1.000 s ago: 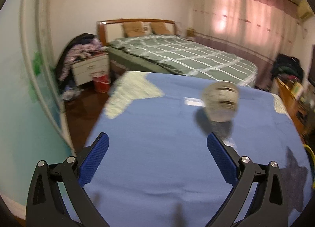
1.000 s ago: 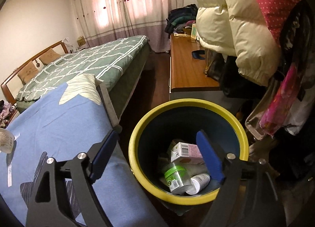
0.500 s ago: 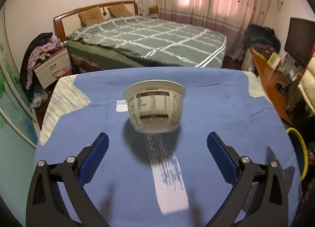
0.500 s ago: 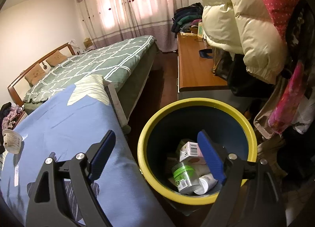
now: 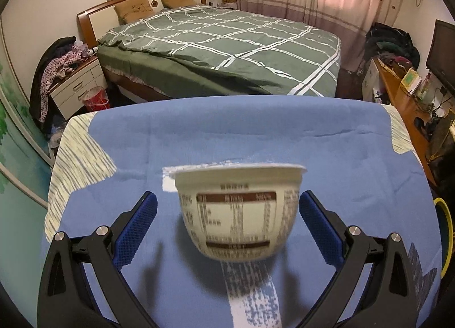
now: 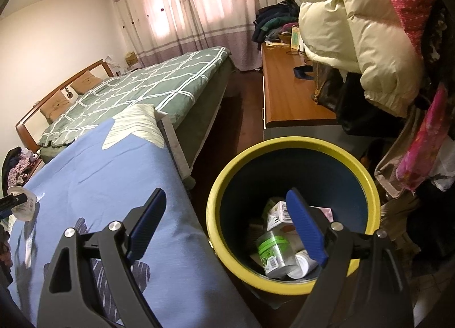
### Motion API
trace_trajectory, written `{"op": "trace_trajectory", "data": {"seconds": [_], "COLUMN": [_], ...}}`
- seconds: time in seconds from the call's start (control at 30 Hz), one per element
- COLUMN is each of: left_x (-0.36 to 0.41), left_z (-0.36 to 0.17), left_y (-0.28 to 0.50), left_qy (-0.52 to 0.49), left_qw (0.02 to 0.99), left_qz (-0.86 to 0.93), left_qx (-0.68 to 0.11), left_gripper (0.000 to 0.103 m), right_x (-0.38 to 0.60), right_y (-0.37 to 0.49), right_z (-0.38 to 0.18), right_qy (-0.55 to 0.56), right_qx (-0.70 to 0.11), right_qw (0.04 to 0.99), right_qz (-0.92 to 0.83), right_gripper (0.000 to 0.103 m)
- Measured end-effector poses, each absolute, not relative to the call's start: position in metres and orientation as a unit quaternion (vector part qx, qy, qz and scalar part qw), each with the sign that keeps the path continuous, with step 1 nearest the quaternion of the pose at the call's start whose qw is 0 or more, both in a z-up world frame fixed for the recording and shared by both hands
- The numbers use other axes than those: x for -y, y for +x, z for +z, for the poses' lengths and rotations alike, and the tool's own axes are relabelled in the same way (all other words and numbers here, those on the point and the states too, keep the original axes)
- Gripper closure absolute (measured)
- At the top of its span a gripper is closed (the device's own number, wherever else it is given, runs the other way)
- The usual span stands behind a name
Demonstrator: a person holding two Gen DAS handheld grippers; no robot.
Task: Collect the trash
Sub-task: 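Grasp the white paper yogurt cup with the left gripper, then carry the yogurt cup to the yellow bin and open the left gripper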
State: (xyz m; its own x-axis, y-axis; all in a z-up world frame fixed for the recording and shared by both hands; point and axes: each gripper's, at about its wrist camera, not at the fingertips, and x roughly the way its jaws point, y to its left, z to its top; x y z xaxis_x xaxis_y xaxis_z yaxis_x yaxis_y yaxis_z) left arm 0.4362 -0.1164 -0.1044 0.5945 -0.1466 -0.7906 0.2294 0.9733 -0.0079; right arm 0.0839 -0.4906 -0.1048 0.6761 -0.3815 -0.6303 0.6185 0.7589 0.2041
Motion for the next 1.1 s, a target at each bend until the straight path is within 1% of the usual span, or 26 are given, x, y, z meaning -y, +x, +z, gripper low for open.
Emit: {"op": "trace_trajectory", "data": {"seconds": [0.07,0.1,0.13,0.3,0.47,0.57,0.83,0.9,1.1], "left_x": [0.118,0.119,0.118,0.118,0.134,0.154,0.244,0.267,0.352], "left_z": [-0.105,-0.106,-0.107,-0.100,-0.078,-0.067,-0.051,-0.052,-0.063], "left_y": [0.445,0.448,0.448,0.443,0.408,0.383,0.311,0.296,0.255], "left_qy": [0.048,0.047,0.044,0.046,0.051,0.054,0.078,0.084,0.110], "left_qw": [0.890,0.888,0.886,0.893,0.900,0.899,0.880,0.874,0.845], "left_qz": [-0.106,-0.110,-0.111,-0.115,-0.145,-0.174,-0.277,-0.296,-0.353], "left_qx": [-0.441,-0.445,-0.448,-0.434,-0.408,-0.398,-0.378,-0.377,-0.387], "left_gripper": [0.007,0.016,0.019,0.019,0.019,0.019,0.019,0.019,0.019], "right_x": [0.491,0.492,0.492,0.492,0.493,0.495,0.494,0.495,0.501], "right_y": [0.084,0.084,0.084,0.082,0.073,0.065,0.026,0.016,-0.008], "right_z": [-0.105,-0.105,-0.105,-0.104,-0.101,-0.100,-0.085,-0.082,-0.082], "right_qy": [0.206,0.207,0.208,0.211,0.218,0.220,0.193,0.187,0.171], "right_qx": [-0.290,-0.290,-0.290,-0.286,-0.264,-0.265,-0.252,-0.251,-0.251], "right_qw": [0.892,0.892,0.892,0.894,0.900,0.900,0.907,0.907,0.907], "right_qz": [-0.278,-0.277,-0.276,-0.274,-0.271,-0.267,-0.278,-0.282,-0.291], "right_gripper": [0.021,0.021,0.021,0.021,0.021,0.021,0.021,0.019,0.018]}}
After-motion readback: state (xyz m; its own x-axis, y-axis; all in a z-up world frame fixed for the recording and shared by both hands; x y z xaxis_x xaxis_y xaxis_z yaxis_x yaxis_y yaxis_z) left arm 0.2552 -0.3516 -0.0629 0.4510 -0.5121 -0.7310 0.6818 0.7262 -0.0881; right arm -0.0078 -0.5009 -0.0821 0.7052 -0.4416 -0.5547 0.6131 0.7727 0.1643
